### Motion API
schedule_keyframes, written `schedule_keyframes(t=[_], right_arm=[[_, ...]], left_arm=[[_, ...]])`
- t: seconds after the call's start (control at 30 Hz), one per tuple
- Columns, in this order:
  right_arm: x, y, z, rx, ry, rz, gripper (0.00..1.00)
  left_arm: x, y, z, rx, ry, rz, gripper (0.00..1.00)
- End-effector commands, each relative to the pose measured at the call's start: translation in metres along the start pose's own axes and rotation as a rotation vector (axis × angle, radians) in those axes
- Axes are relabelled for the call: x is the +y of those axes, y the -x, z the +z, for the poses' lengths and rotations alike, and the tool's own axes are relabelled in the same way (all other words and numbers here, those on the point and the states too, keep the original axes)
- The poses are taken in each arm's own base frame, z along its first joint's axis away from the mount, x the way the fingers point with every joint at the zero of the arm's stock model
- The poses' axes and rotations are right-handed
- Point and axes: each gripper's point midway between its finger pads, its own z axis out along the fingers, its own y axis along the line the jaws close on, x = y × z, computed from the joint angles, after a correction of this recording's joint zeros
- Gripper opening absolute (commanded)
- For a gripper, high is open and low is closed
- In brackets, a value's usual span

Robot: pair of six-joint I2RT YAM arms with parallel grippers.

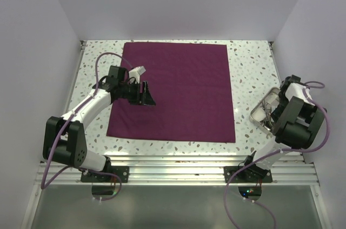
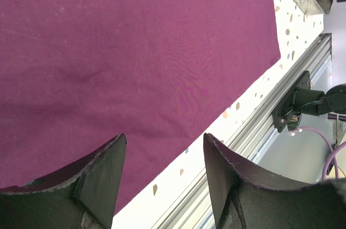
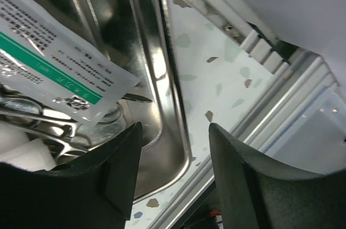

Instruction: Prepare the surgical pack

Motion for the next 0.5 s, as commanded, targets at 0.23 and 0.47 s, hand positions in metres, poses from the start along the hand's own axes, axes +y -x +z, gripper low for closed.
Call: schedule_keyframes(t=[0.23,0.47], right_arm=[[0.025,0.003,0.017,-0.002,0.125,0.038,0.18],[0.025,0.003,0.012,0.022,0.128,0.033,0.0]], left_arm=[[-0.005,0.008,-0.002,-0.013,-0.015,0.03,0.63],[0.004,0.01,-0.001,-0.016,0.034,0.017,0.62]])
